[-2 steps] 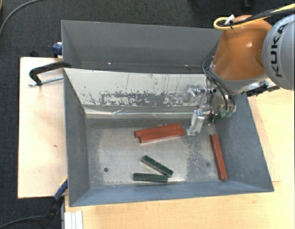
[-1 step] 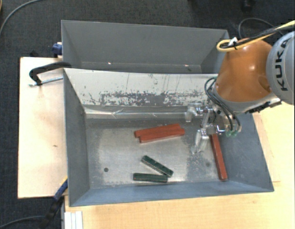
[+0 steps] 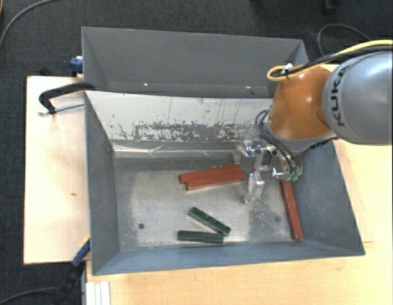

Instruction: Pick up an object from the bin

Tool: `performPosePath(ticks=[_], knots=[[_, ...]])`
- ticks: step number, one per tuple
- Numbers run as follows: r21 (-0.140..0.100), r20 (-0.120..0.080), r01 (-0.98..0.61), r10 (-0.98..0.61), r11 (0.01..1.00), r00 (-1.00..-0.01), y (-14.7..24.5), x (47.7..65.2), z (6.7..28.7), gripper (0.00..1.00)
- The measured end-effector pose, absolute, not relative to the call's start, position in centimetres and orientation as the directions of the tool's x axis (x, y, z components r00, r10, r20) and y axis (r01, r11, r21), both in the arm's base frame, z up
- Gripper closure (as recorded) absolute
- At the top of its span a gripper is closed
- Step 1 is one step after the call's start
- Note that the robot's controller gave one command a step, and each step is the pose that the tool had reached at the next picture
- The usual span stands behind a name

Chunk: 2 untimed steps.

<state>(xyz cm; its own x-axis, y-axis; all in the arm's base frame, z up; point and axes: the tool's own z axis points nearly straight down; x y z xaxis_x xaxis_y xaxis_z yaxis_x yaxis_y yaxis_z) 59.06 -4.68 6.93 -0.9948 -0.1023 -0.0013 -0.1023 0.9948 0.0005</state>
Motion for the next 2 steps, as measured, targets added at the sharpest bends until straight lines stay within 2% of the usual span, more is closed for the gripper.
performPosePath(ticks=[1, 2], knots=[[0.001, -0.004, -0.101, -0.101, 0.995, -0.995, -4.7, 59.1, 7.4, 1.00], [-0.001, -0.010, -0.141, -0.141, 0.990, -0.990, -3.9, 58.3, 23.8, 1.00]])
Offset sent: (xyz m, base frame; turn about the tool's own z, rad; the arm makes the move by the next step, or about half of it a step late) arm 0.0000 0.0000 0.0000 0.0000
